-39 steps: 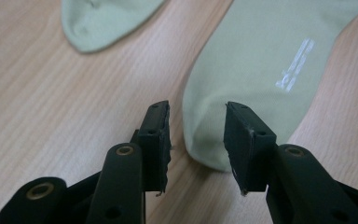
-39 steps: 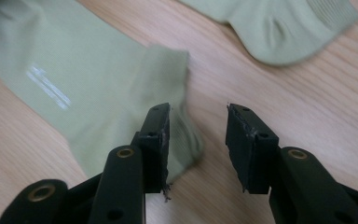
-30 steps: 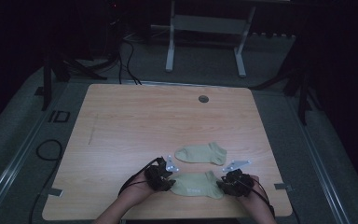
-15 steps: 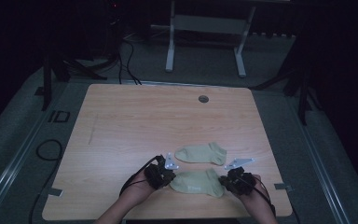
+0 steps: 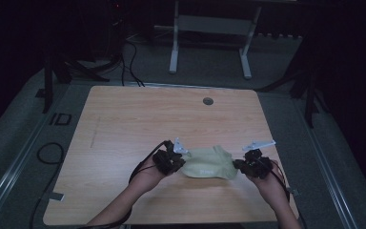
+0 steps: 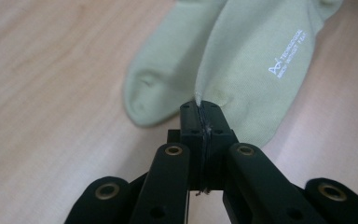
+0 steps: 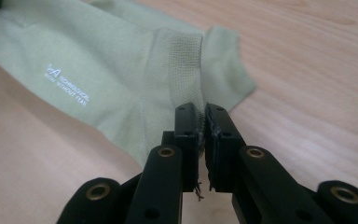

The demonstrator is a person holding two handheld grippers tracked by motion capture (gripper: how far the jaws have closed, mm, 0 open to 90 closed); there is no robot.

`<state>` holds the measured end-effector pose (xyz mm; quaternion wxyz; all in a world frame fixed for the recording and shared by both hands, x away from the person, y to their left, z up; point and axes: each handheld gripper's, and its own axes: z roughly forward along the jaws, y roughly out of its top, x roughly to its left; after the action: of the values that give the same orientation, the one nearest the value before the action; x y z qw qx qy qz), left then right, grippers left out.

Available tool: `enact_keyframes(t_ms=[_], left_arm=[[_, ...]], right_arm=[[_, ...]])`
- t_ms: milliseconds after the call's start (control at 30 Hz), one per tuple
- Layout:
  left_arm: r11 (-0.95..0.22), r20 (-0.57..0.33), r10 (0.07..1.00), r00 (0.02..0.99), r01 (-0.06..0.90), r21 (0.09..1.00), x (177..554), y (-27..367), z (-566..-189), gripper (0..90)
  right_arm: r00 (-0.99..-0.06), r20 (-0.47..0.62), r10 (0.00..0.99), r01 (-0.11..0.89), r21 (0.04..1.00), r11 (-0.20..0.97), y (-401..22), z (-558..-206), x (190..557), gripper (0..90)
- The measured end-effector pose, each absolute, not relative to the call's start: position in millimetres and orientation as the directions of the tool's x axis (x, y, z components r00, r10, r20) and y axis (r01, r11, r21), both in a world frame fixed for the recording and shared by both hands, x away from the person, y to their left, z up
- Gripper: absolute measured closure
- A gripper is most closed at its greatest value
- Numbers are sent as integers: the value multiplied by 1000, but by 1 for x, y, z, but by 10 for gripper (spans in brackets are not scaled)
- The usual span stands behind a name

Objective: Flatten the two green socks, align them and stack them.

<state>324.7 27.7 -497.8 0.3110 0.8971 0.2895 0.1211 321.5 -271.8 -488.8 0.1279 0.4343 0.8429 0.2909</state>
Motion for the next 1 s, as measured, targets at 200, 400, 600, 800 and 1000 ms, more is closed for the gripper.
enact_keyframes(t_ms=[200,400,600,800,1000], left_arm=[[-644,58,620,783,465,608,345,21,-500,890],[-646,53,632,773,488,587,358,20,-505,890],[-653,44,639,768,512,558,370,21,-516,889],[-662,33,643,765,534,526,381,19,-527,886],[-656,12,646,763,548,519,388,18,-536,882]], right_arm=[[-572,37,820,679,582,447,-273,-490,347,840],[-560,49,827,702,559,442,-269,-491,365,840],[-550,69,833,728,528,437,-266,-500,380,839],[-550,76,832,748,486,451,-261,-514,388,839],[-542,77,837,760,470,449,-262,-523,395,832]])
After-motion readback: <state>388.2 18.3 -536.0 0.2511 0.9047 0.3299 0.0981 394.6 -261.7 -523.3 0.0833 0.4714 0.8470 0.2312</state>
